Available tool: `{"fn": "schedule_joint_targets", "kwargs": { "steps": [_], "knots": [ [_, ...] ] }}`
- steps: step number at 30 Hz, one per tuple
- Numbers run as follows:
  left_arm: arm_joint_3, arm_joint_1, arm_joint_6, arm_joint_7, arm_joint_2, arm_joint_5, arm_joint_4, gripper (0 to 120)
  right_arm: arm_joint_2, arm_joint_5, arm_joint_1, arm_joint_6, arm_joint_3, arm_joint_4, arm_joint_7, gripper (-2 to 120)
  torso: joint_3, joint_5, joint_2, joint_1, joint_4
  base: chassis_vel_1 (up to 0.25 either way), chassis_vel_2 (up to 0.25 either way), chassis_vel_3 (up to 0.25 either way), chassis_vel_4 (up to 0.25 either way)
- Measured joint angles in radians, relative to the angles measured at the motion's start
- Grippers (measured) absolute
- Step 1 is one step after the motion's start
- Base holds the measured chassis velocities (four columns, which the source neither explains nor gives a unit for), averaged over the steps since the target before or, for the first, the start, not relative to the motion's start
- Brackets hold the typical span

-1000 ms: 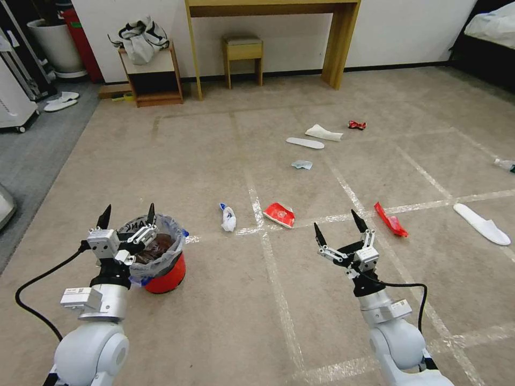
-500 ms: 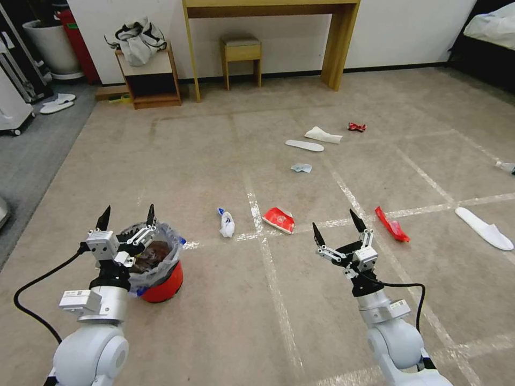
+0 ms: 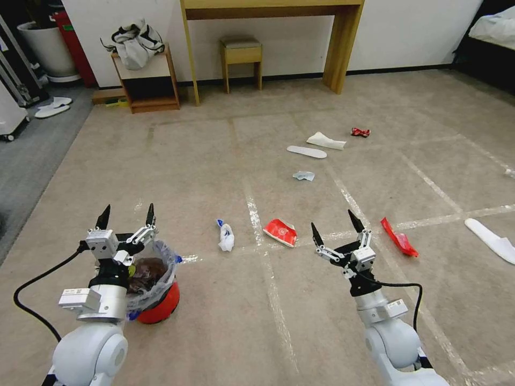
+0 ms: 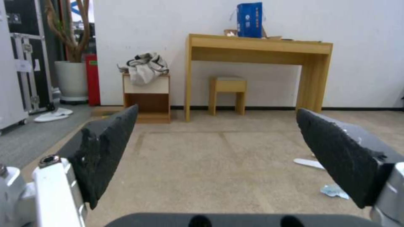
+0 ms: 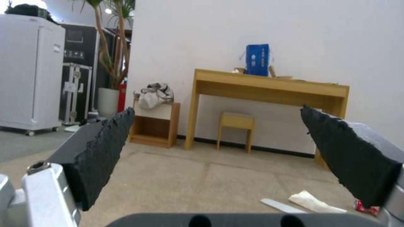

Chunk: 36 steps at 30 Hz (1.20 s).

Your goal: Pick up the trash bin and place the garbage on the floor into it.

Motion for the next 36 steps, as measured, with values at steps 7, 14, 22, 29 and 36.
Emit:
{"fn": "schedule_joint_targets", "kwargs": {
  "steps": [7, 14, 22, 29, 36],
  "knots": [
    [0.000, -0.004, 0.001, -0.003, 0.008, -0.005, 0.002, 99, 0.009, -0.020, 0.008, 0.012, 0.003, -0.013, -0.001, 100, 0.000, 0.0000, 0.000, 0.000, 0.0002, -0.009, 0.015, 0.020, -0.011],
    [0.002, -0.011, 0.005, -0.009, 0.012, -0.013, 0.004, 99, 0.012, -0.024, 0.013, 0.013, -0.001, -0.021, 0.000, 100, 0.000, 0.0001, 0.000, 0.000, 0.0000, 0.000, 0.000, 0.000, 0.000],
    [-0.003, -0.009, 0.005, -0.014, 0.013, -0.015, 0.008, 99, 0.010, -0.023, 0.025, 0.014, -0.009, -0.030, 0.000, 100, 0.000, 0.0000, 0.000, 0.000, 0.0002, 0.047, 0.040, -0.038, -0.047],
    [-0.022, -0.005, 0.036, -0.062, 0.020, -0.017, 0.008, 99, 0.009, -0.020, 0.033, 0.013, -0.018, -0.038, 0.000, 100, 0.000, 0.0000, 0.000, 0.000, 0.0000, 0.000, 0.000, 0.000, 0.000],
    [-0.094, 0.006, 0.150, -0.142, 0.085, -0.047, 0.000, 99, 0.000, -0.018, 0.032, 0.013, -0.013, -0.040, -0.001, 100, 0.000, -0.0002, 0.000, 0.000, 0.0001, 0.000, 0.000, 0.000, 0.000]
  ]
}}
